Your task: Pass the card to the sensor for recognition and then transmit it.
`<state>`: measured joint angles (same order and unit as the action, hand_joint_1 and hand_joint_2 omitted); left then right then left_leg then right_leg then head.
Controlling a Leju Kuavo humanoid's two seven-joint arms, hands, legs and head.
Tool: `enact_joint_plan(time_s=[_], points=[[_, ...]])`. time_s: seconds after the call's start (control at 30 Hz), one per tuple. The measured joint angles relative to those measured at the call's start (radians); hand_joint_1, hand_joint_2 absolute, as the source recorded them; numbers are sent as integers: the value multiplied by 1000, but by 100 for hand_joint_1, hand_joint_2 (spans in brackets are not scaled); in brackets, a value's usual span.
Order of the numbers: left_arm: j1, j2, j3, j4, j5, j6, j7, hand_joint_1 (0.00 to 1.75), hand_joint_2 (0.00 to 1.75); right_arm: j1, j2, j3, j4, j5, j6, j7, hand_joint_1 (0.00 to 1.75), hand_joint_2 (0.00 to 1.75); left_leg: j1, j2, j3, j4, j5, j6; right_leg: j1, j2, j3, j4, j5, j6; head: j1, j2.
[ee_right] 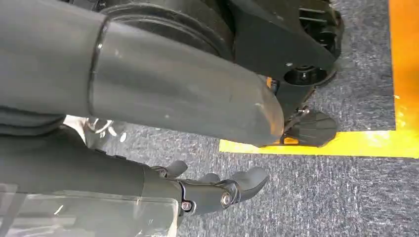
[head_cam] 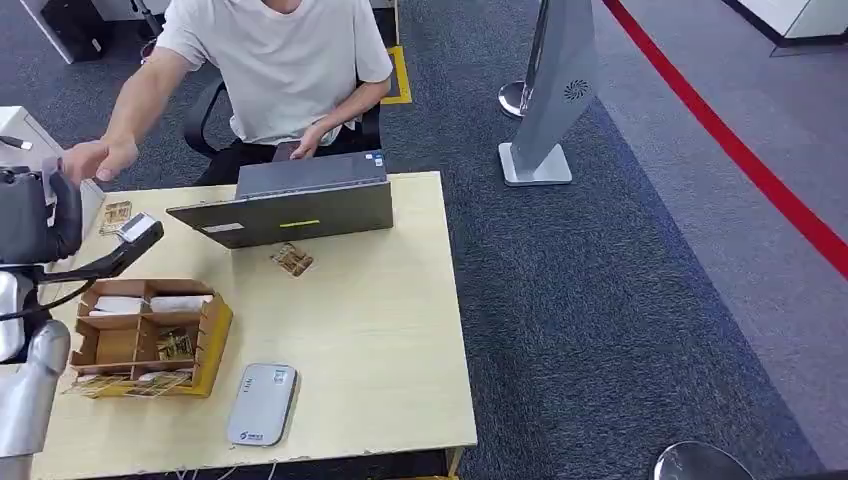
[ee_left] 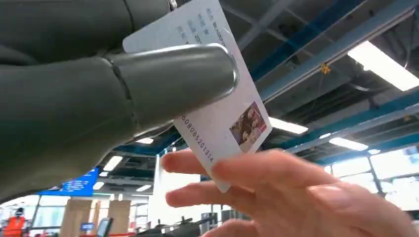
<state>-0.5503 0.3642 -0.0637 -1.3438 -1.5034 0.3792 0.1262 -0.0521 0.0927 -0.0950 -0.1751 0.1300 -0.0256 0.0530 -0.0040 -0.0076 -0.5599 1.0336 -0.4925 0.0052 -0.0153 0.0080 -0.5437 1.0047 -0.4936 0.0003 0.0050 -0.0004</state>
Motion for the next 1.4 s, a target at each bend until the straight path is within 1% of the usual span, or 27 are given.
enact_joint_plan(time_s=[0.07,0.2,0.3,0.33,0.5,0.7,0.77,0.87,1.07,1.2,1.4], points=[[-75,29,-1,96,0,2,28,175,0,-1,0,4,0,13,6,3,0,0,0,1,-1,0,1,-1,0,0,-1,0,1,0,0,0],[-239,88,-5,335,-1,36,46,175,0,-2,0,13,0,25,10,6,0,0,1,4,-1,0,2,-1,1,4,-3,1,3,-3,0,0],[-305,118,-5,460,0,65,43,175,0,-2,0,18,0,34,9,6,0,0,2,6,-1,0,2,-2,1,6,-4,1,4,-3,0,0],[-318,127,-5,491,0,74,36,0,175,-2,0,18,0,35,8,7,0,0,2,6,-2,0,2,-2,2,6,-4,1,4,-3,0,0],[-333,148,-3,571,2,79,19,0,175,-3,0,18,0,35,7,10,0,0,2,5,-3,0,2,-1,2,6,-4,1,4,-2,0,0],[-319,158,9,592,5,95,-23,0,175,-3,3,18,0,36,7,10,0,0,2,5,-4,0,3,-1,1,5,-5,0,4,-2,0,0],[-285,157,15,572,5,94,-38,0,175,-3,3,18,0,36,6,10,0,0,2,5,-4,0,3,-1,1,6,-5,0,4,-1,0,0],[-226,148,21,513,5,88,-47,0,175,-3,3,18,0,36,5,12,0,0,2,5,-4,0,3,-1,1,6,-5,0,4,-1,0,0],[-137,123,22,402,4,84,-48,0,175,-3,4,14,0,38,5,8,0,0,2,5,-5,0,3,-1,1,5,-6,0,4,-1,0,0],[-101,108,22,350,4,84,-50,0,175,-3,4,9,0,38,7,6,0,0,2,5,-5,0,3,-1,1,5,-6,0,4,-1,0,0],[-80,100,23,318,5,85,-58,0,175,-3,4,3,0,38,7,6,0,0,2,5,-5,0,3,-1,1,5,-6,0,4,-1,0,0]])
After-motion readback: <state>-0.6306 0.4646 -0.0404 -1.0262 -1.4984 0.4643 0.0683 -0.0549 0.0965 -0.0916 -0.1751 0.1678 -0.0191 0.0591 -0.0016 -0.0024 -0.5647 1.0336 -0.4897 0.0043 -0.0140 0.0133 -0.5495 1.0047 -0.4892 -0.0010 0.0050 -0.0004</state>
